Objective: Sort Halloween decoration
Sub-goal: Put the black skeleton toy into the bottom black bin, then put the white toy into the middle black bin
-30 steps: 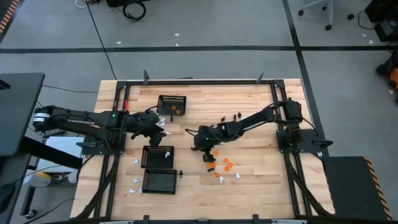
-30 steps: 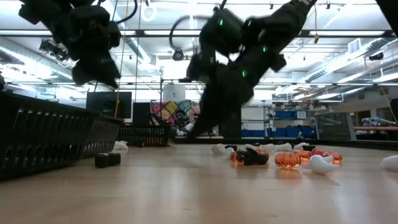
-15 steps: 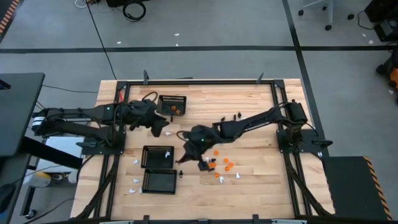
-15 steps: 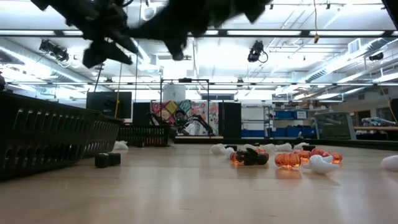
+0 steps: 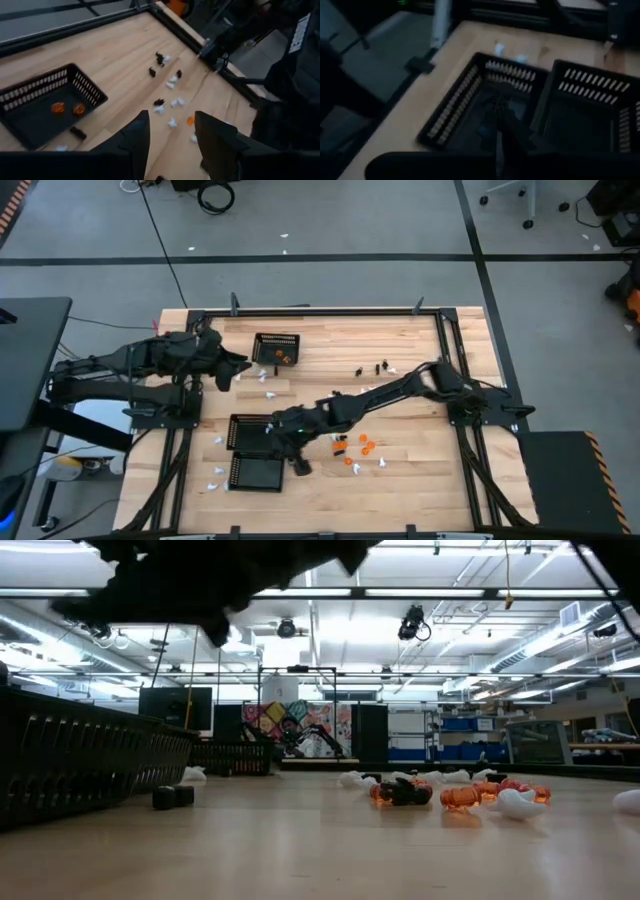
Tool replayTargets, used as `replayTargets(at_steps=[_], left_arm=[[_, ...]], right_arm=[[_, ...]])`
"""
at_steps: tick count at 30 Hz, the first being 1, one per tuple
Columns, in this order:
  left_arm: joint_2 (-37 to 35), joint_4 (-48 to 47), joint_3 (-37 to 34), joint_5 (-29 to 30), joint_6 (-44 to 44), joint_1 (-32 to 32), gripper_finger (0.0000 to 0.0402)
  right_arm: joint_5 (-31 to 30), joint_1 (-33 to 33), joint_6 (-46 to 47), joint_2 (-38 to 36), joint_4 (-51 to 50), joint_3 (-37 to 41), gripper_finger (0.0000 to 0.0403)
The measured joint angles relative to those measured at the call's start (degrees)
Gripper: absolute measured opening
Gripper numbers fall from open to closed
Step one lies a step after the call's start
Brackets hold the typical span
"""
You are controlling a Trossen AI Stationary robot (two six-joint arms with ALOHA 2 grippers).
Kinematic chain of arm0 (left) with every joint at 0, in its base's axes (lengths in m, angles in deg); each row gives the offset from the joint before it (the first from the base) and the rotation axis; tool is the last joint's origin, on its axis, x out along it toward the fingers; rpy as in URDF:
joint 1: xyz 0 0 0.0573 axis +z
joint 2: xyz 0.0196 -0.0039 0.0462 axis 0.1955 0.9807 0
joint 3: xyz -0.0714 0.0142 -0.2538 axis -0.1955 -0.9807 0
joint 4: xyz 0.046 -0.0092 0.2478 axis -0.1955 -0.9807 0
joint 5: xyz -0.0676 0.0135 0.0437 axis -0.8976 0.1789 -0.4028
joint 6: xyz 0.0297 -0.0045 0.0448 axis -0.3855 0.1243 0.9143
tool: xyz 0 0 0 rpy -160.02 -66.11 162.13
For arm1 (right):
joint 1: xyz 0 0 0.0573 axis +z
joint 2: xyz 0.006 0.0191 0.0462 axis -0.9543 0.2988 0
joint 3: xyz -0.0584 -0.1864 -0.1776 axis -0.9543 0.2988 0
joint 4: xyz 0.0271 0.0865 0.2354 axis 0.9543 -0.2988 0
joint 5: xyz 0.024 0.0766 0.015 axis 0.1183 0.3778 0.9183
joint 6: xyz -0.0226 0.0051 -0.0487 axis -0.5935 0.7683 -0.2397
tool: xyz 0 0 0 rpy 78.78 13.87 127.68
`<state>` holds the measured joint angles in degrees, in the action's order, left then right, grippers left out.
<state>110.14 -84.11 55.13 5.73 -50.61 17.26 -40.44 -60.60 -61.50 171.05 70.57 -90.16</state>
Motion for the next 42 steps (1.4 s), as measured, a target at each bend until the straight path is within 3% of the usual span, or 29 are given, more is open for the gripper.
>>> replayTargets(at_steps=[7, 14, 22, 27, 36, 42], left_arm=[[-2.5, -0.5, -0.1, 0.2, 2.1, 0.4, 0.0162], [-2.5, -0.8, -0.1, 0.4, 4.2, 0.4, 0.0162], [-2.4, -1.0, -0.1, 0.4, 5.7, 0.4, 0.0162], [-2.4, -0.9, -0.1, 0.6, 6.0, 0.4, 0.0162], [-2.4, -0.8, -0.1, 1.2, 5.0, 0.4, 0.0162], [-1.9, -0.8, -0.1, 1.6, 4.8, 0.4, 0.0162]], right_arm=[[0.3, 0.0, 2.0, 9.9, -2.9, -11.6, 0.0017], [0.8, 0.3, -1.9, 11.8, -8.0, -13.0, 0.0037], [2.8, 0.0, -0.7, 11.6, -11.8, -12.9, 0.0098], [4.2, -0.2, -0.3, 8.2, -15.3, -12.8, 0.0117], [-2.4, -2.0, -1.3, -2.6, -33.9, -11.9, 0.0115], [-2.7, -7.9, 0.2, -10.4, -37.9, 3.8, 0.0115]])
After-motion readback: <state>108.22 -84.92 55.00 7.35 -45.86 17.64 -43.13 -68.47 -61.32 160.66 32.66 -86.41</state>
